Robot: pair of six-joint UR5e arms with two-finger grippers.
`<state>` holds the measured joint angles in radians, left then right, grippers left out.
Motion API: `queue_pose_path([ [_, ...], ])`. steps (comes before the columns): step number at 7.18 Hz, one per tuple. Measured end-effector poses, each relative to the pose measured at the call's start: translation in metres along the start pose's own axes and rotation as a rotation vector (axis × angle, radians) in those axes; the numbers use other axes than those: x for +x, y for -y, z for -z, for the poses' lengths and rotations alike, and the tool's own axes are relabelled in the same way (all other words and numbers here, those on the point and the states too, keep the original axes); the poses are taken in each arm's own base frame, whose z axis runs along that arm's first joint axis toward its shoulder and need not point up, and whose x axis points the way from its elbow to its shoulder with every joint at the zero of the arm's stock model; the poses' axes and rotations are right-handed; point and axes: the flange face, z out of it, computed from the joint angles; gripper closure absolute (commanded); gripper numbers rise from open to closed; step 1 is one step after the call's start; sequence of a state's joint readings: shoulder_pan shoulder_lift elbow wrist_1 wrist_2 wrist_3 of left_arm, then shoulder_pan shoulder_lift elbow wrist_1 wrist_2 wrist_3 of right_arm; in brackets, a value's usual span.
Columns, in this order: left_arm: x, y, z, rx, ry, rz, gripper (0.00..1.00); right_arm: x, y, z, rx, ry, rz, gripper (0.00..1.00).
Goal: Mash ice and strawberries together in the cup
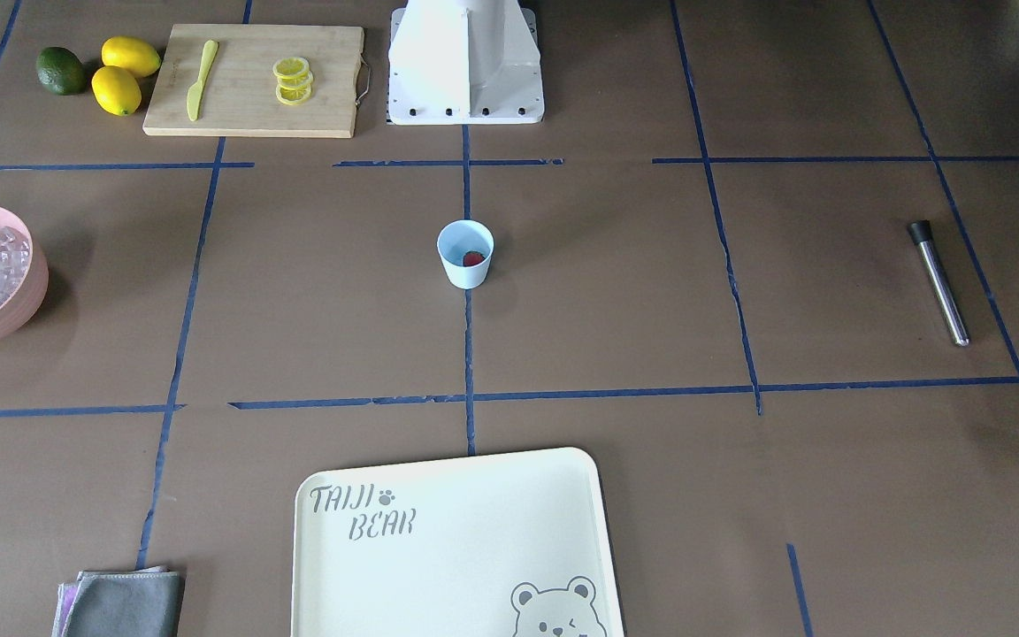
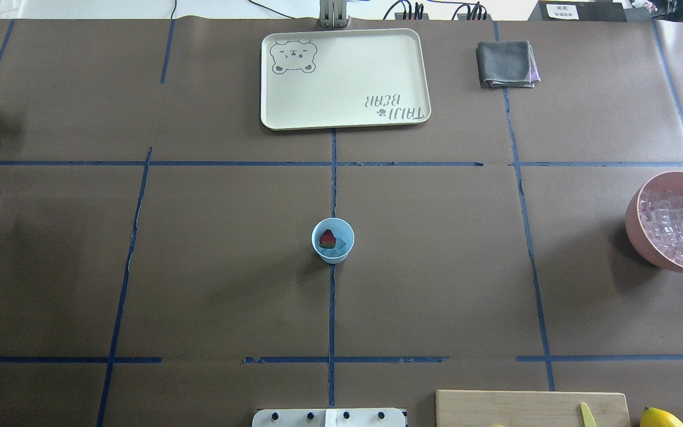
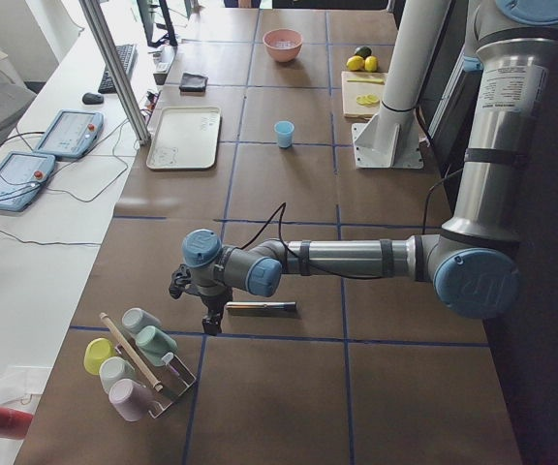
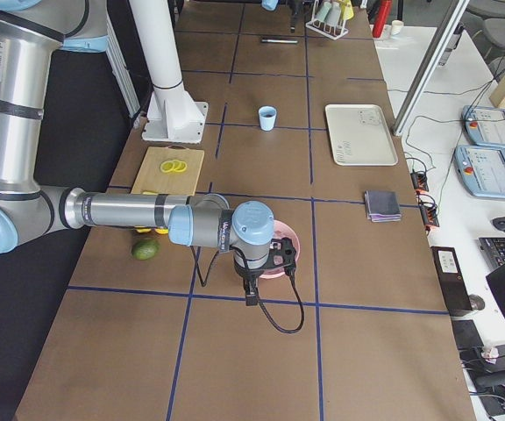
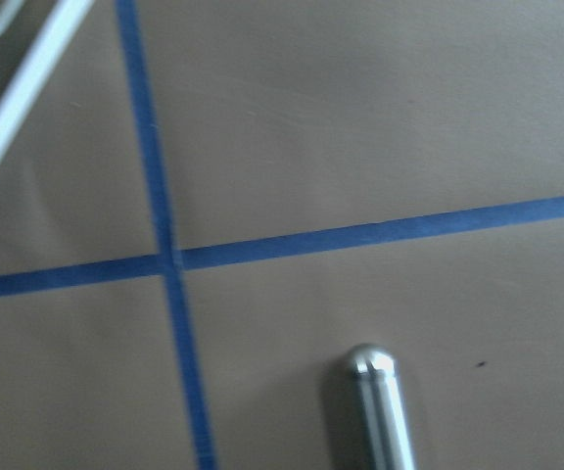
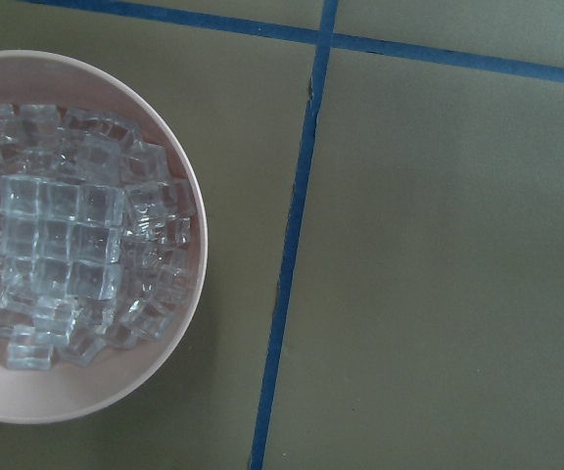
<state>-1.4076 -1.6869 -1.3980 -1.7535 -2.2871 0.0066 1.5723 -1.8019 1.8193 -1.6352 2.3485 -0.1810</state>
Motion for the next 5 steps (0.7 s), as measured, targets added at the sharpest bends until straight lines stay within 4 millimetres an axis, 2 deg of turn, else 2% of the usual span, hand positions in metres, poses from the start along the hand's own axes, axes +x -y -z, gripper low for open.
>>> queue_pose_path([
  [1,-0.025,0.001,0.037,-0.014,0.001,-0.002,0.0,0.0,0.001,0.0,0.001,0.0,0.001,0.0],
  [2,-0.04,0.0,0.07,-0.014,-0.012,0.018,0.0,-0.001,0.002,0.001,0.002,0.0,0.002,0.0],
  [3,-0.045,-0.007,0.085,-0.008,-0.036,0.034,0.0,-0.001,0.002,0.001,0.003,-0.001,0.003,0.0],
  [5,-0.048,-0.017,0.089,0.038,-0.054,0.005,0.0,0.0,0.003,0.001,0.003,0.0,0.001,0.0],
])
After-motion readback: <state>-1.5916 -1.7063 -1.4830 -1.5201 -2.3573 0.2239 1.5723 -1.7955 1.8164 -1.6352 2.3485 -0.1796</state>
